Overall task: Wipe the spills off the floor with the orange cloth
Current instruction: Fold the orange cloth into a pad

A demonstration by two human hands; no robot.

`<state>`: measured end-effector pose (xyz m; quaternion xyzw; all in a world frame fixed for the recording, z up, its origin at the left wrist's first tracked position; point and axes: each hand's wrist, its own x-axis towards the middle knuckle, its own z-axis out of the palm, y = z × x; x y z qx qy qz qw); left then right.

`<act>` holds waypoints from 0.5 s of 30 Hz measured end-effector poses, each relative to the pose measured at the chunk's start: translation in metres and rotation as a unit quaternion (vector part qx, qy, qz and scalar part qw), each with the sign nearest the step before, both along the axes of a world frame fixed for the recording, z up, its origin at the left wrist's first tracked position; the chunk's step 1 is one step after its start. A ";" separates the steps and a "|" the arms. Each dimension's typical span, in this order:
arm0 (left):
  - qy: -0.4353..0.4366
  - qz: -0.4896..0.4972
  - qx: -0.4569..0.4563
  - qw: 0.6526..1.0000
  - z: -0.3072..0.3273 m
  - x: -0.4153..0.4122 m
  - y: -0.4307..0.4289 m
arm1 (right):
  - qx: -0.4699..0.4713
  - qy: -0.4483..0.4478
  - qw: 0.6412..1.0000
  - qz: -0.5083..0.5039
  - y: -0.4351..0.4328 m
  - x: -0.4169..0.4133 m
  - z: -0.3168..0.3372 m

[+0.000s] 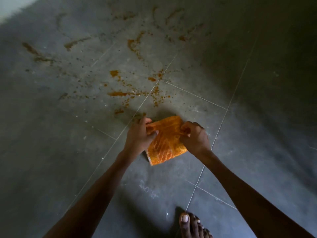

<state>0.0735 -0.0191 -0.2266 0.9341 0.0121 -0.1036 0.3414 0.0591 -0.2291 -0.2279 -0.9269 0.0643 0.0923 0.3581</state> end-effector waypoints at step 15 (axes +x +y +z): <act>0.111 -0.037 -0.199 0.973 0.089 0.066 0.016 | 0.193 0.171 0.939 0.228 -0.019 0.060 0.093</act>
